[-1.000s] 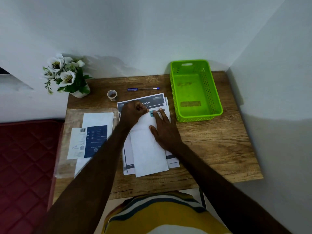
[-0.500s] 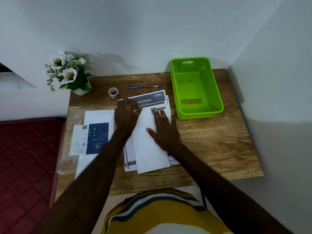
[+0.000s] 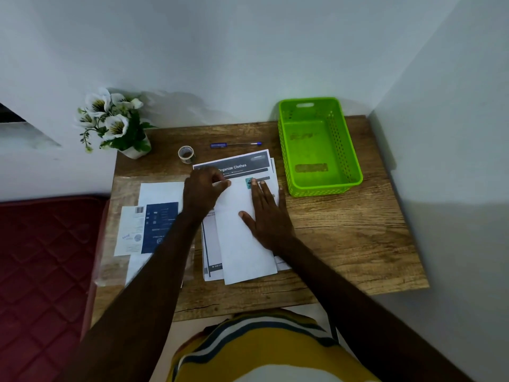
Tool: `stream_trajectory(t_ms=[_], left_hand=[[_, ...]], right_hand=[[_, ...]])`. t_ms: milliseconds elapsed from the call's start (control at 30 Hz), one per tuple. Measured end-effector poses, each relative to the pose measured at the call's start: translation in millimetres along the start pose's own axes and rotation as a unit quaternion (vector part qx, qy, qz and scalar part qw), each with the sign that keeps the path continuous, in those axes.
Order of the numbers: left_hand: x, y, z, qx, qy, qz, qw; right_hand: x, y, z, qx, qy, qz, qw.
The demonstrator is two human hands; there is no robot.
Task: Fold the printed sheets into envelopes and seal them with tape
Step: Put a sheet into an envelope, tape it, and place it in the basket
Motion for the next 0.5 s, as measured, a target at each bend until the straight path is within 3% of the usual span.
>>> stream_trajectory(t_ms=[167,267,367,500], left_hand=[[-4.1,5.2,6.7,-0.024,0.008,0.055,0.998],[-9.7,6.8,3.9,-0.043,0.009,0.128,0.991],[-15.4,2.4,-0.5,-0.074,-0.017,0.221,0.972],[-21.4,-4.7,-3.6,-0.112,-0.045,0.311,0.943]], right_hand=[[-6.1,-0.8,-1.5,0.005,-0.017,-0.019,1.000],[-24.0,-4.5,7.1,0.013,0.046,-0.111,0.993],[-44.9,-3.6,31.2,0.083,0.154,-0.261,0.949],[-48.8,8.4,46.3,0.228,0.110,-0.379,0.890]])
Point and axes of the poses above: each hand's wrist, its own z-axis away from the middle knuckle, its own x-axis out of the palm, y = z × x, the point moved 5 cm from there along -z, towards the middle knuckle, and after that the axes turned 5 degrees about -z, right-handed, at the moved point
